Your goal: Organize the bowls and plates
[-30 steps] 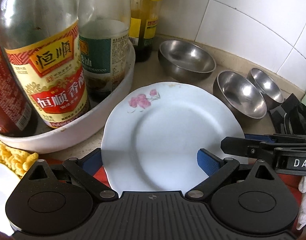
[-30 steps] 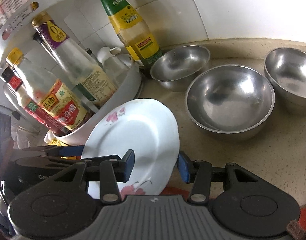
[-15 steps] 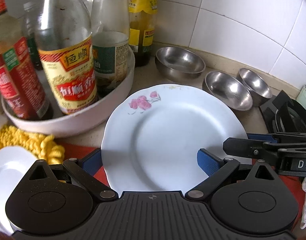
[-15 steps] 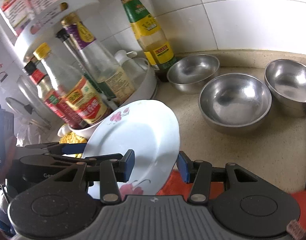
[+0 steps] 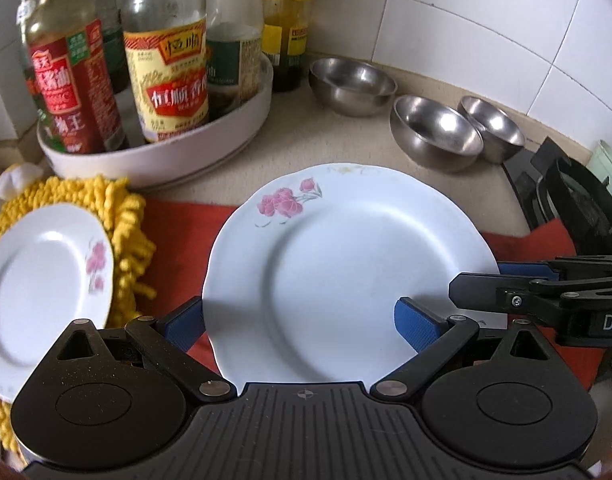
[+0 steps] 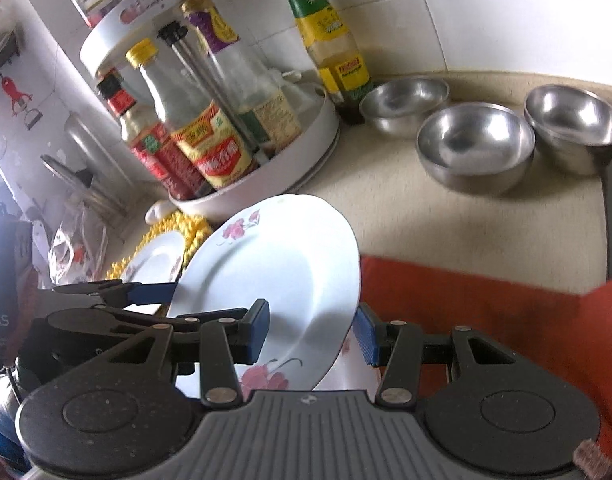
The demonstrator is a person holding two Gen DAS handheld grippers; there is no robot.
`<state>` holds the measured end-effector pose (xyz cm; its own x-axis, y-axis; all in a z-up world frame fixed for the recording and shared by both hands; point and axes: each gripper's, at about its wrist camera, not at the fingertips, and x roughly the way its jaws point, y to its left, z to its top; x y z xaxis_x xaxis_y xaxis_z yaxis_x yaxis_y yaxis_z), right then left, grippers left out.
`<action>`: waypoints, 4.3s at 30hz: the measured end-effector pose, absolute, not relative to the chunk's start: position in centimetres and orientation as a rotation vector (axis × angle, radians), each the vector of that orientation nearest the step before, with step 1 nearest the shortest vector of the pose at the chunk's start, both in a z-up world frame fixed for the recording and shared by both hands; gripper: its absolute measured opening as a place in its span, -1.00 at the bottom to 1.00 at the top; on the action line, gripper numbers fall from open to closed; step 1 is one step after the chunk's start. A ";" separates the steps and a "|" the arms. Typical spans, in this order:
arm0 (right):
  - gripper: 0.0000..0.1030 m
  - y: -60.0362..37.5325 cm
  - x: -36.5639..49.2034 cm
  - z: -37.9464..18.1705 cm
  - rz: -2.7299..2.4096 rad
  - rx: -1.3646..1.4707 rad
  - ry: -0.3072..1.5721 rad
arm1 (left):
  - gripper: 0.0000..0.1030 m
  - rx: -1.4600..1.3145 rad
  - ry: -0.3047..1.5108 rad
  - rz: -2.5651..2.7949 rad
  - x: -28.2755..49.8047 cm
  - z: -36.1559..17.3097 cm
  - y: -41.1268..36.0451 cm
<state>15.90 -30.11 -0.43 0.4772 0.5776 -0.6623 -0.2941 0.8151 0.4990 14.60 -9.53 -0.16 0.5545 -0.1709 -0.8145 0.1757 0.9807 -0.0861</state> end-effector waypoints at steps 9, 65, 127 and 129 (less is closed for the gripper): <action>-0.15 -30.1 14.0 -1.4 0.565 0.309 0.977 | 0.94 -0.009 0.998 -0.194 12.3 -1.6 -9.7; -0.05 -10.7 18.9 -0.4 0.817 0.075 1.007 | 0.95 -0.178 0.963 0.114 14.8 -0.7 13.7; 0.07 -5.1 22.0 -3.2 0.799 0.161 1.085 | 0.98 -0.220 1.018 -0.273 20.7 -3.1 16.7; 0.05 -5.4 21.9 -3.0 0.793 0.174 1.086 | 0.99 -0.170 1.018 -0.263 20.3 -2.8 15.8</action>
